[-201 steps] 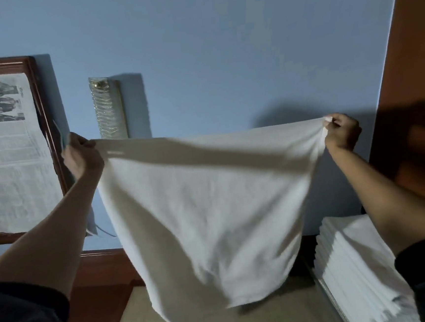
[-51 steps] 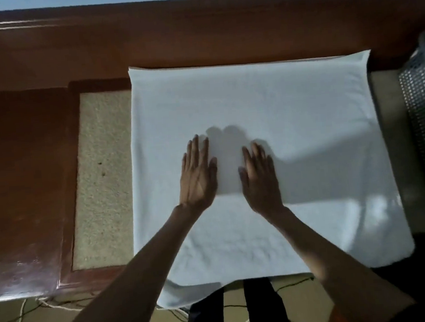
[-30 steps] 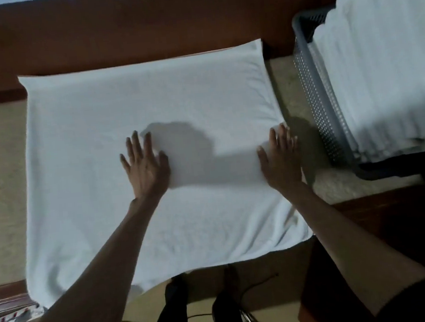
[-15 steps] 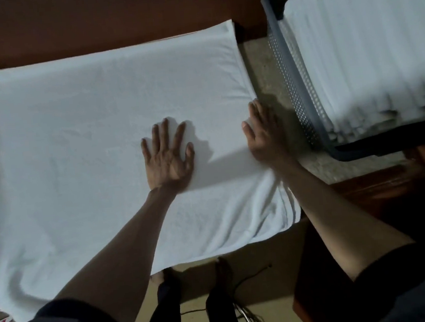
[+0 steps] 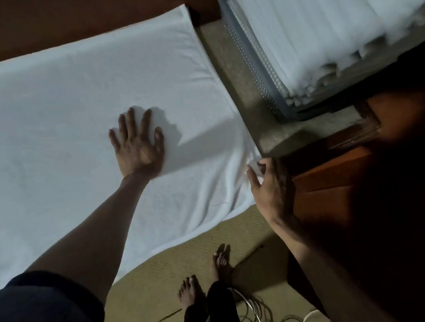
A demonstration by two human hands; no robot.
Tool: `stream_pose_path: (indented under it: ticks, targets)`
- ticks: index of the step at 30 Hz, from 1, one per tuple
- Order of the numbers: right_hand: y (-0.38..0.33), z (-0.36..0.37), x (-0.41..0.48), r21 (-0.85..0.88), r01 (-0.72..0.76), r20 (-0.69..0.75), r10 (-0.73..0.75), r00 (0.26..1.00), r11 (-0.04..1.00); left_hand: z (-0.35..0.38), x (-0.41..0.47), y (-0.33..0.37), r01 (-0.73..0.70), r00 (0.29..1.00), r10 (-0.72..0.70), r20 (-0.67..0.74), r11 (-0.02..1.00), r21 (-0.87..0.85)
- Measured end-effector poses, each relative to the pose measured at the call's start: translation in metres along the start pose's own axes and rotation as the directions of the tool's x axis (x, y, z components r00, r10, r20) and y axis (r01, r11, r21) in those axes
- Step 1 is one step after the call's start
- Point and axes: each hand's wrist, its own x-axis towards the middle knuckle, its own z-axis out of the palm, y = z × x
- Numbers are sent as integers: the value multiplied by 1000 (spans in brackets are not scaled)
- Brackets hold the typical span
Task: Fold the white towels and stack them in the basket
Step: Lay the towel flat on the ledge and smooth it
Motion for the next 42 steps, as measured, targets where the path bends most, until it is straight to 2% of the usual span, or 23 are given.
stream_pose_path:
  ticks: [5,8,14,18,22,25,26,29,32,34,36,38,39,42]
  targets:
    - [-7,-1,-2,36,-261,115,255,960,965,1,-1,-1,9,1000,-9,1,1000,7]
    - [6,-6,4,227,-390,198,350,916,893,0,-1,-2,0,1000,0,1,1000,-1]
    - [37,-16,2,350,-430,193,386,902,832,0,-1,-2,-3,1000,3,-1,1000,3]
    - [33,-15,-14,414,-512,233,456,859,753,1,0,-3,-5,1000,5,-6,1000,5]
    - [44,-13,-33,456,-533,401,370,838,713,1,-1,-2,-2,1000,2,-3,1000,2]
    - [65,-9,-45,393,-585,561,319,764,709,1,0,-2,-5,1000,5,-2,1000,-1]
    - [75,-4,-49,359,-586,570,326,754,727,1,0,-2,-4,1000,4,-4,1000,0]
    - [93,6,-51,266,-539,446,393,804,800,0,0,-1,-5,1000,5,-12,1000,12]
    - [89,14,-48,168,-447,335,375,864,879,0,-1,-1,-8,1000,8,-18,1000,19]
    - [79,16,-52,161,-458,255,412,875,874,0,-1,-1,-11,1000,11,-21,1000,18]
    - [64,13,-58,235,-461,73,457,886,856,0,-1,-1,-15,1000,15,-21,1000,13]
    - [42,6,-57,324,-309,-171,377,911,894,0,-1,-1,-16,1000,16,-19,1000,13]
    - [30,3,-53,344,-198,-246,292,924,918,0,-1,-1,-13,1000,13,-15,1000,15]
    - [-19,2,-28,327,162,-294,-63,954,931,1,-1,0,-9,1000,9,-9,1000,12]
